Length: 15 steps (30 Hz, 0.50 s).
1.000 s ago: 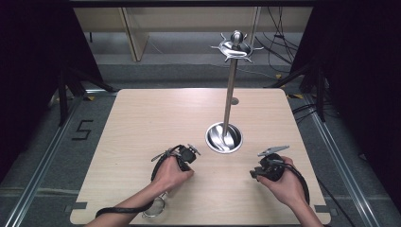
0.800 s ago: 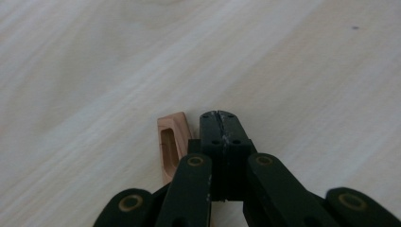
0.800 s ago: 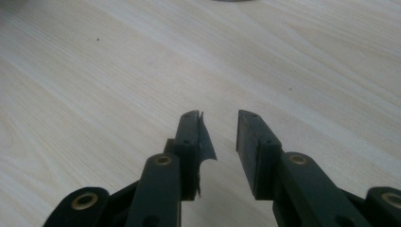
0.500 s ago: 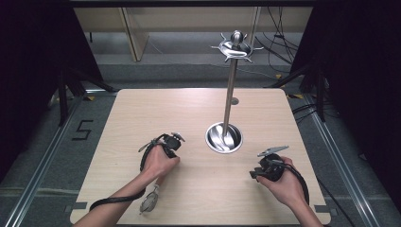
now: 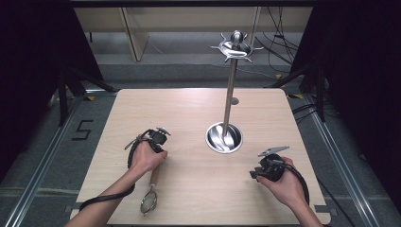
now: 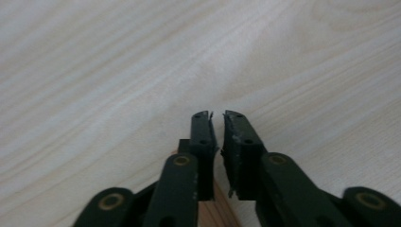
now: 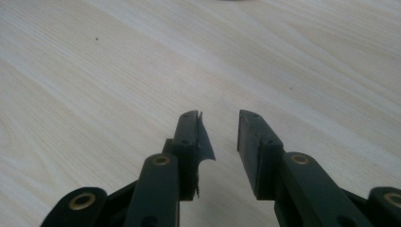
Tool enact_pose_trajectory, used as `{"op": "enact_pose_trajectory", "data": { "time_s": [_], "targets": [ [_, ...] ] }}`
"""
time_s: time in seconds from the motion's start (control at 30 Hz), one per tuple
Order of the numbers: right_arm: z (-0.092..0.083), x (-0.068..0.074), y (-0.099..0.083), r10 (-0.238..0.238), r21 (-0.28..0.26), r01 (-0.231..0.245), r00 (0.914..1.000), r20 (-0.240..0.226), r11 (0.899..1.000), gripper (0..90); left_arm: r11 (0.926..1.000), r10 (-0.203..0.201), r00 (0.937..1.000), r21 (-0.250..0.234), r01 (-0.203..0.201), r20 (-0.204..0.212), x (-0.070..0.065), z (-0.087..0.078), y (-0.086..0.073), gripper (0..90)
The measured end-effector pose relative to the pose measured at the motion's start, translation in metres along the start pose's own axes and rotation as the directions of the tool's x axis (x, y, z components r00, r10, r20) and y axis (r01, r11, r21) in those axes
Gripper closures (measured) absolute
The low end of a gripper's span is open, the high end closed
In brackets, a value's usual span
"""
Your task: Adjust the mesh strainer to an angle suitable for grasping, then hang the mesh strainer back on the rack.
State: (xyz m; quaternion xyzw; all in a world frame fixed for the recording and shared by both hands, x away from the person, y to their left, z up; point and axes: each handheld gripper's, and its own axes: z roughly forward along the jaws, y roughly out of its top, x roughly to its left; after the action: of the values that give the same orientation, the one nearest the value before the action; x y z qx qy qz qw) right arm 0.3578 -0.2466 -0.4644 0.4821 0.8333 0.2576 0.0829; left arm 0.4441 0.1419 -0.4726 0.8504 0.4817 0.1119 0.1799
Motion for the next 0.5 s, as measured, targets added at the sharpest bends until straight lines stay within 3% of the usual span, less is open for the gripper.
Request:
{"op": "enact_pose_trajectory", "data": {
  "time_s": [0.07, 0.1, 0.2, 0.37, 0.43, 0.5],
  "targets": [
    [-0.001, -0.001, -0.001, -0.004, -0.003, 0.004, 1.0, -0.001, 1.0, 69.2, 0.9994, 0.003, 1.0, -0.034, -0.003, 0.008, 0.002, -0.009, -0.003, 73.7],
    [-0.001, -0.002, -0.002, 0.005, -0.014, -0.005, 1.0, 0.002, 1.0, 69.0, 0.9987, -0.012, 0.9999, -0.049, 0.012, 0.012, 0.003, -0.016, -0.005, 66.0],
    [-0.001, -0.003, -0.002, 0.004, -0.017, -0.004, 1.0, -0.001, 1.0, 68.8, 0.9981, -0.023, 0.9988, -0.056, 0.025, 0.042, 0.004, -0.022, -0.009, 56.5],
    [-0.001, -0.001, 0.001, 0.009, -0.019, -0.009, 1.0, 0.003, 1.0, 67.9, 0.9958, -0.028, 0.9982, -0.086, 0.032, 0.052, 0.008, -0.041, -0.029, 50.3],
    [-0.001, 0.0, 0.002, -0.015, -0.021, 0.015, 0.9999, 0.003, 1.0, 67.6, 0.9933, -0.043, 0.998, -0.105, 0.048, 0.047, 0.01, -0.047, -0.037, 49.2],
    [-0.001, 0.002, 0.002, 0.007, -0.017, -0.007, 1.0, -0.002, 1.0, 67.2, 0.9942, -0.059, 0.9961, -0.086, 0.064, 0.066, 0.012, -0.052, -0.046, 48.9]
  ]
}}
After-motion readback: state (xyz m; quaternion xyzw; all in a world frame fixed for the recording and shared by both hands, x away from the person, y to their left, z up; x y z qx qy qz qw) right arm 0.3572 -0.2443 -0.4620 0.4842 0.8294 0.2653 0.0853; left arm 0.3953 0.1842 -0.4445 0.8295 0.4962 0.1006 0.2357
